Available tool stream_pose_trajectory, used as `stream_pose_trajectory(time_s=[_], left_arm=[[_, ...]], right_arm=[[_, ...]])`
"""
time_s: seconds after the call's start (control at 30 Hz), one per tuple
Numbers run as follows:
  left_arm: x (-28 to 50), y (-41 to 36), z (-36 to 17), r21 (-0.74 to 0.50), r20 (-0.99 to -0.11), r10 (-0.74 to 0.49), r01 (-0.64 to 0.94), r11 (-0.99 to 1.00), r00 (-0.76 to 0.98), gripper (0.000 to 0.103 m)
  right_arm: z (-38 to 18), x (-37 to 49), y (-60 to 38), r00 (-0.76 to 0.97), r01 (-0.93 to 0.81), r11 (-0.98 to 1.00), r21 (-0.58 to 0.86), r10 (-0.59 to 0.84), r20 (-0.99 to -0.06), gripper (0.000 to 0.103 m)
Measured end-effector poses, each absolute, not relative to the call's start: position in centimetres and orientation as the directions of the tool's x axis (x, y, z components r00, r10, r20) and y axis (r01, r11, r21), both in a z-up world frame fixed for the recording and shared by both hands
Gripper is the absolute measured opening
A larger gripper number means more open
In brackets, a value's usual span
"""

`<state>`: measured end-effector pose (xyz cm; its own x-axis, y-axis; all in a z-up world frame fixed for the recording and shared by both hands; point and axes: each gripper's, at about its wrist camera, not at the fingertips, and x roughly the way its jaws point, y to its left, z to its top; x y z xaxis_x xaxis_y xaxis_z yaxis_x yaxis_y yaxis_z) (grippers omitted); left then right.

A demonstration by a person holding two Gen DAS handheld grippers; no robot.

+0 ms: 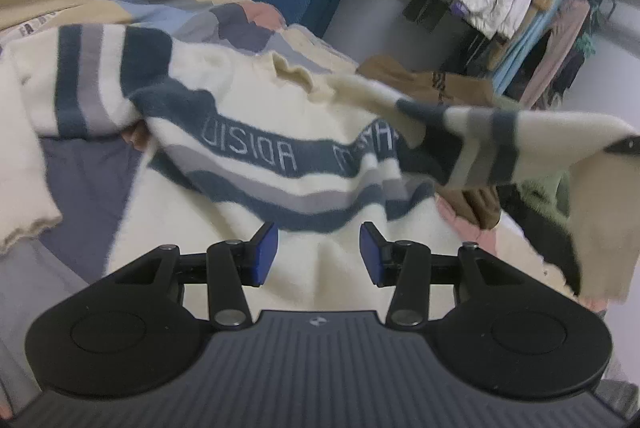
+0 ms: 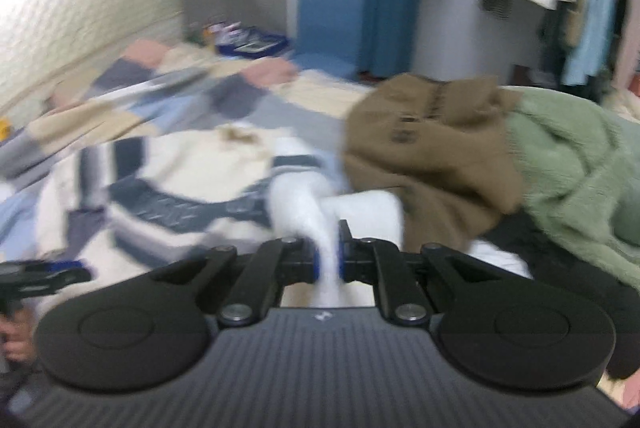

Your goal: Fold large clothes

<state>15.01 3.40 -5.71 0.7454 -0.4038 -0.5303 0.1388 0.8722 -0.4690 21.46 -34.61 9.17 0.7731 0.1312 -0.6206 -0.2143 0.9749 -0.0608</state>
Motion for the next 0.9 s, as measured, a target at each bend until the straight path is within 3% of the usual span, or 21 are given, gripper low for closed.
stream_pose_trajectory(time_s=[0.13, 0.27, 0.57, 0.6, 0.67, 0.73, 0.9], left_arm=[[14.6, 5.9, -5.2, -0.567, -0.494, -0.447, 0.113, 0.816, 0.746, 0.054], [14.3, 7.6, -4.4, -0.575, -0.469, -0.434, 0.107, 0.811, 0.770, 0.055], [14.2, 11.5, -3.7, -0.614, -0.439, -0.397, 0.054, 0.788, 0.806, 0.056], [14.2, 11.8, -3.7, -0.616, -0.440, -0.396, 0.050, 0.786, 0.806, 0.056], [14.4, 12.0, -3.9, -0.620, -0.443, -0.393, 0.042, 0.783, 0.806, 0.056], [14.6, 11.9, -4.1, -0.624, -0.447, -0.396, 0.038, 0.781, 0.802, 0.056], [15.1, 11.2, -4.6, -0.618, -0.460, -0.406, 0.044, 0.785, 0.790, 0.056]], right_arm=[[7.6, 20.9, -27.5, 0.710, -0.329, 0.943, -0.054, 0.209, -0.673, 0.010], [4.9, 21.1, -21.6, 0.645, -0.393, 0.919, -0.011, 0.268, -0.716, 0.010], [-0.3, 24.3, -14.4, 0.580, -0.386, 0.902, 0.192, 0.399, -0.710, 0.015], [-1.2, 24.9, -14.2, 0.565, -0.375, 0.899, 0.225, 0.414, -0.714, 0.019], [-2.4, 25.5, -14.1, 0.535, -0.365, 0.886, 0.285, 0.450, -0.715, 0.052], [-3.1, 25.7, -14.7, 0.523, -0.355, 0.864, 0.356, 0.499, -0.690, 0.071], [-3.7, 26.6, -18.5, 0.591, -0.284, 0.841, 0.460, 0.532, -0.607, 0.074]])
